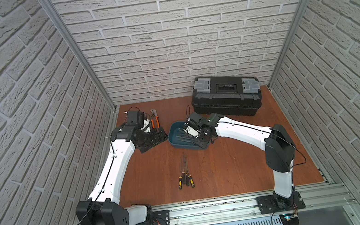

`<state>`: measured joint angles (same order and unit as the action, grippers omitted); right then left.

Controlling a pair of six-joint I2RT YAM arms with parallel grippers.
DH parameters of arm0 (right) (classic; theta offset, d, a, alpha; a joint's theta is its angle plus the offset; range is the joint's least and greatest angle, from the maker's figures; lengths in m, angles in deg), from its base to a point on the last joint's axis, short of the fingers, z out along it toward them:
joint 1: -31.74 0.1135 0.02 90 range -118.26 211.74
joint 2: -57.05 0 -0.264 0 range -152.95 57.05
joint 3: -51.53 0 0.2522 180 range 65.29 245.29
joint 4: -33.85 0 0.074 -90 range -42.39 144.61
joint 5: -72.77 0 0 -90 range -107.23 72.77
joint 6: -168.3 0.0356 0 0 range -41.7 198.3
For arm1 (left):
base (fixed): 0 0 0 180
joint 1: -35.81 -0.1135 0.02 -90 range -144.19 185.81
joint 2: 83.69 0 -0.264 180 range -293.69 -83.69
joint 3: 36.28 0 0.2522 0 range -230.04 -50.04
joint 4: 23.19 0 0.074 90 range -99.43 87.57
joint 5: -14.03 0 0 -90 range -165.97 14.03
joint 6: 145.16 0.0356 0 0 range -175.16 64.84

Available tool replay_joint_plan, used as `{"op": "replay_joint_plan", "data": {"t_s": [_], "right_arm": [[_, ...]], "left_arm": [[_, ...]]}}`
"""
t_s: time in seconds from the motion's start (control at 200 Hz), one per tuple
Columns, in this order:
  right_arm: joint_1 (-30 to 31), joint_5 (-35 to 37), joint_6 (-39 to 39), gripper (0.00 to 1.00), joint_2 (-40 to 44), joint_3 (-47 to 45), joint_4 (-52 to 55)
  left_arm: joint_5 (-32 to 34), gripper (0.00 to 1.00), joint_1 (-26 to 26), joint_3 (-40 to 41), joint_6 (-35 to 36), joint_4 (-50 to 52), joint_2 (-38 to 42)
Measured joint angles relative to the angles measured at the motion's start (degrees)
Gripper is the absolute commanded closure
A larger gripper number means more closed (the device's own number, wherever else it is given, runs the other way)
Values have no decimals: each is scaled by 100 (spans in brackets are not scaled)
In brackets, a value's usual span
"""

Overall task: Put the file tool into the storage box
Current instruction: Place the file tool in the storage box.

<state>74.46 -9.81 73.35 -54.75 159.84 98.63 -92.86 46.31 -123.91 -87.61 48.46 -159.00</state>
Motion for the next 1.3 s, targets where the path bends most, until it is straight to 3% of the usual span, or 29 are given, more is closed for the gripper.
{"op": "replay_joint_plan", "data": {"t_s": [0.45, 0.68, 0.775, 1.12, 1.3], "right_arm": [[-190, -450, -752, 89, -817, 367, -151], [-201, -501, -804, 61, -861, 396, -144], [-201, -498, -793, 55, -892, 490, -103], [-201, -348, -280, 43, -802, 734, -17], [-201, -304, 636, 40, 81, 208, -181]], "left_arm": [[0, 2, 0, -197, 92, 243, -278], [-2, 2, 0, -197, 90, 243, -293], [-2, 2, 0, -197, 87, 240, -293], [-11, 2, 0, -197, 90, 221, -297], [-15, 2, 0, -144, 92, 157, -291]]}}
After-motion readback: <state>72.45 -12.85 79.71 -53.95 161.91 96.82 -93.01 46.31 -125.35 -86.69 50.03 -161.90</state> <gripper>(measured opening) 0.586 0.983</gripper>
